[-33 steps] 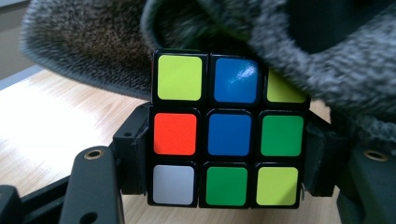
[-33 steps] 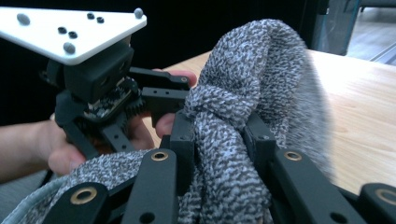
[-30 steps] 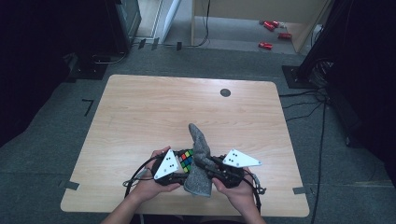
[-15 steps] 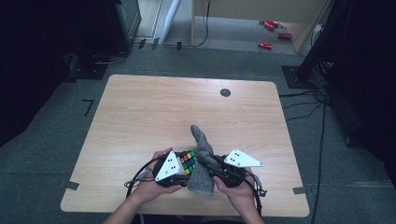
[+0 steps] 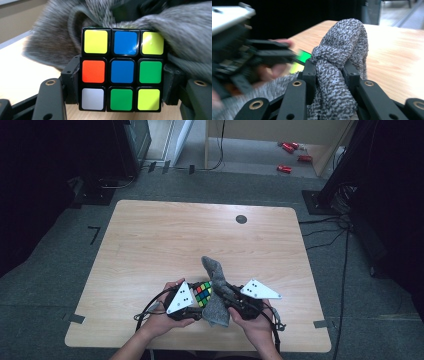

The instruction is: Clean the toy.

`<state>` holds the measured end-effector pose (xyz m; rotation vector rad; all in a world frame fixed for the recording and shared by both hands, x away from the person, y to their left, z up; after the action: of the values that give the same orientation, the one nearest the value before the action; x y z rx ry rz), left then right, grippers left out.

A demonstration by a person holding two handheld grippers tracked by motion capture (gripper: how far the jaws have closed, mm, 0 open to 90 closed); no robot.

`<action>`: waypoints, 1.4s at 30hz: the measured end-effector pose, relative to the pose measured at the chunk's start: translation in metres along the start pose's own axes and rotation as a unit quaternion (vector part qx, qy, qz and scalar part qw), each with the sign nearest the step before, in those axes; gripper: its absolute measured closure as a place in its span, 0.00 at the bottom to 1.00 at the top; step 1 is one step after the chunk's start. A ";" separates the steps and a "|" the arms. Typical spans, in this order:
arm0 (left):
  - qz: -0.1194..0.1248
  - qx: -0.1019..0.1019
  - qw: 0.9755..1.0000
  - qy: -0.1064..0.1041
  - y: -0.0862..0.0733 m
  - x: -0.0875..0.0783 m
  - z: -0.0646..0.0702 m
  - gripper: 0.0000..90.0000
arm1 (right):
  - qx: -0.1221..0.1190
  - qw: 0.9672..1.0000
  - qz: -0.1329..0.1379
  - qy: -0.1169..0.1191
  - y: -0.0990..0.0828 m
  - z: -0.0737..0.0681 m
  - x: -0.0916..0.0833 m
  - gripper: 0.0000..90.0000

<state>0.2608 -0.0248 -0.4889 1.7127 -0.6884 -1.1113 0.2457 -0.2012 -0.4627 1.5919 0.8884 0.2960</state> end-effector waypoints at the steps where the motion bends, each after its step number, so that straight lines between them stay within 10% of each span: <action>1: 0.001 -0.004 1.000 0.002 0.000 -0.001 -0.002 0.38 | 0.006 1.000 -0.003 -0.008 -0.003 0.005 0.000 0.79; 11: -0.007 -0.002 1.000 -0.012 -0.002 0.006 0.006 0.38 | -0.011 1.000 0.006 0.011 0.004 -0.016 0.000 0.79; 18: -0.001 -0.015 1.000 0.002 -0.001 -0.001 -0.005 0.38 | 0.018 1.000 -0.005 -0.015 -0.007 0.007 0.001 0.79; 26: -0.007 -0.005 1.000 -0.021 -0.002 0.006 0.007 0.38 | -0.007 1.000 0.011 0.007 0.004 -0.017 0.000 0.79; 34: -0.007 -0.017 1.000 -0.002 -0.003 0.001 -0.005 0.38 | 0.012 1.000 -0.004 -0.026 -0.008 0.008 0.002 0.79; 42: -0.012 -0.005 1.000 -0.018 -0.003 0.010 0.010 0.38 | -0.015 1.000 0.009 -0.006 0.002 -0.015 0.002 0.79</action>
<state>0.2559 -0.0356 -0.4961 1.7006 -0.6837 -1.1630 0.2378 -0.1890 -0.4575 1.5726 0.8570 0.3114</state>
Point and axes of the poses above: each handheld gripper's, and its own axes: x roughly forward along the jaws, y roughly out of its top, z roughly to its right, the point moved 4 cm from there along x, roughly forward along the jaws, and after that the axes turned 1 degree about x, right-handed, at the moved point
